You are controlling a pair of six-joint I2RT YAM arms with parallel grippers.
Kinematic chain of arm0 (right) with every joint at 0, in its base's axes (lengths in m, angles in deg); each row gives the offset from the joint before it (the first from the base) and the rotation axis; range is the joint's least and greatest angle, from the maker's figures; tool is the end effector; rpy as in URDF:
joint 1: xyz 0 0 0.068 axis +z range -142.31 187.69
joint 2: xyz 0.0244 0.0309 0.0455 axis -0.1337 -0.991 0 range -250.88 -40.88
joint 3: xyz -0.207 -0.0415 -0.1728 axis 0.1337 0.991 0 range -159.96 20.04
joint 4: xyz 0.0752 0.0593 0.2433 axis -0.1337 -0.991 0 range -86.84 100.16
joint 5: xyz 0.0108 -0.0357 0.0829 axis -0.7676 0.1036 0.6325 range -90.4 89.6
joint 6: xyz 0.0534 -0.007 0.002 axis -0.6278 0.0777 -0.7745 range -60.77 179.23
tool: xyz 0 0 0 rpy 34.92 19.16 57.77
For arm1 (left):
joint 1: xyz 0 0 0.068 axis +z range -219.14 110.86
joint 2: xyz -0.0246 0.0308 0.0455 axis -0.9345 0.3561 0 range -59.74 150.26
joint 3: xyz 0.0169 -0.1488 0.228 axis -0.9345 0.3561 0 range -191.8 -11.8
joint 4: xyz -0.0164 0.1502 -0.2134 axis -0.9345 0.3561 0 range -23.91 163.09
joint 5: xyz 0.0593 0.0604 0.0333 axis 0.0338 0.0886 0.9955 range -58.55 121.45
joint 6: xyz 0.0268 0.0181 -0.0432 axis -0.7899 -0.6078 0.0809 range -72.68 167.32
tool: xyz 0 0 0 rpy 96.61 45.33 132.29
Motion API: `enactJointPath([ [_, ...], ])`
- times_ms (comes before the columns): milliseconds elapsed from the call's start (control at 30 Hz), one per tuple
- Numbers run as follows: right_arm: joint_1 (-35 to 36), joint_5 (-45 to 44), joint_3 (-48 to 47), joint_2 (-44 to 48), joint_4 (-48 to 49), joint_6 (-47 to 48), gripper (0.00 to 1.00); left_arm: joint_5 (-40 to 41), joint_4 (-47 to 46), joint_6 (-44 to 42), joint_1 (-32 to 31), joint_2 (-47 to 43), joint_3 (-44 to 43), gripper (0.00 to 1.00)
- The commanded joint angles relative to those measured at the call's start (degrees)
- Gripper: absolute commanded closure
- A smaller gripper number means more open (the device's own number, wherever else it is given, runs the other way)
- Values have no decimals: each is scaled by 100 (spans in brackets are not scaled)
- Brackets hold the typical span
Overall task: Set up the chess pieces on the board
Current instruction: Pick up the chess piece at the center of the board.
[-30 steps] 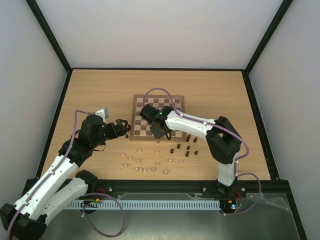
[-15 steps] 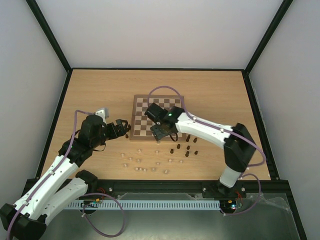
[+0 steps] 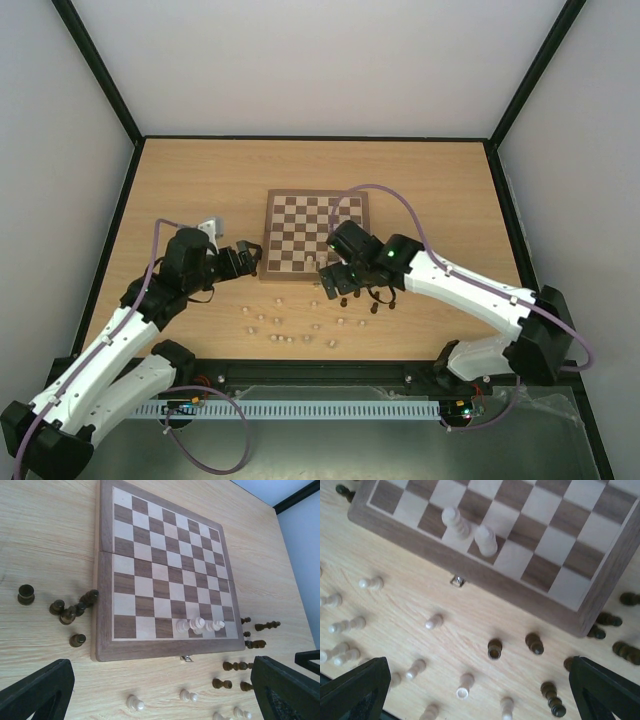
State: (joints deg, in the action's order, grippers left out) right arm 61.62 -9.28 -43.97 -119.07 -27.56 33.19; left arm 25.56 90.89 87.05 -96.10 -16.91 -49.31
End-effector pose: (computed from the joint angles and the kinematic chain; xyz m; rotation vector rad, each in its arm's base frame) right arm 0.1726 0.2276 0.2842 -0.5388 2.4484 0.4071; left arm 0.1505 -0.0806 0.2751 -0.1796 2.1910 -0.7902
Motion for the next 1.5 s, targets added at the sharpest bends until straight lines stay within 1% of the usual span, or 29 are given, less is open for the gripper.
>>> enactJointPath([
  [0, 28, 320, 516, 529, 4, -327, 1, -331, 26, 148, 34, -76, -53, 1],
  [133, 25, 361, 977, 892, 137, -510, 1, -383, 86, 267, 41, -153, 19, 0],
  [233, 27, 451, 1152, 1118, 339, -596, 2, -527, 10, 388, 42, -77, 111, 1],
  [367, 19, 255, 1277, 1412, 556, -801, 2, -976, -302, 523, 42, 116, 272, 1],
  [433, 7, 367, 1344, 1546, 662, -813, 1, -1185, -401, 571, 42, 202, 337, 1],
  [533, -4, 605, 1464, 1646, 866, -735, 1, -1294, -400, 559, 42, 234, 354, 0],
  [633, -33, 624, 1518, 1567, 990, -713, 1, -1049, -262, 479, 42, 199, 219, 1],
  [733, -41, 440, 1385, 1162, 883, -685, 1, -603, 28, 385, 42, 176, -7, 1],
  [833, -33, 211, 1207, 726, 803, -563, 0, -510, 158, 282, 42, 132, -136, 0],
  [933, 17, 186, 946, 414, 820, -335, 9, -587, 301, 62, 42, 270, -244, 1],
  [1033, 77, 140, 579, 120, 785, -112, 25, -636, 298, -88, 43, 371, -239, 0],
  [1100, 134, 82, 308, -100, 666, -19, 33, -625, 262, -104, 42, 373, -195, 1],
  [1300, 425, -10, -331, -1114, 177, 116, 45, -430, 268, -312, 35, 464, -295, 0],
  [1400, 680, -132, -486, -1502, 21, 47, 49, -264, 405, -412, 33, 657, -445, 1],
  [1467, 814, -136, -509, -1642, -14, -2, 55, -214, 429, -452, 36, 630, -460, 0],
])
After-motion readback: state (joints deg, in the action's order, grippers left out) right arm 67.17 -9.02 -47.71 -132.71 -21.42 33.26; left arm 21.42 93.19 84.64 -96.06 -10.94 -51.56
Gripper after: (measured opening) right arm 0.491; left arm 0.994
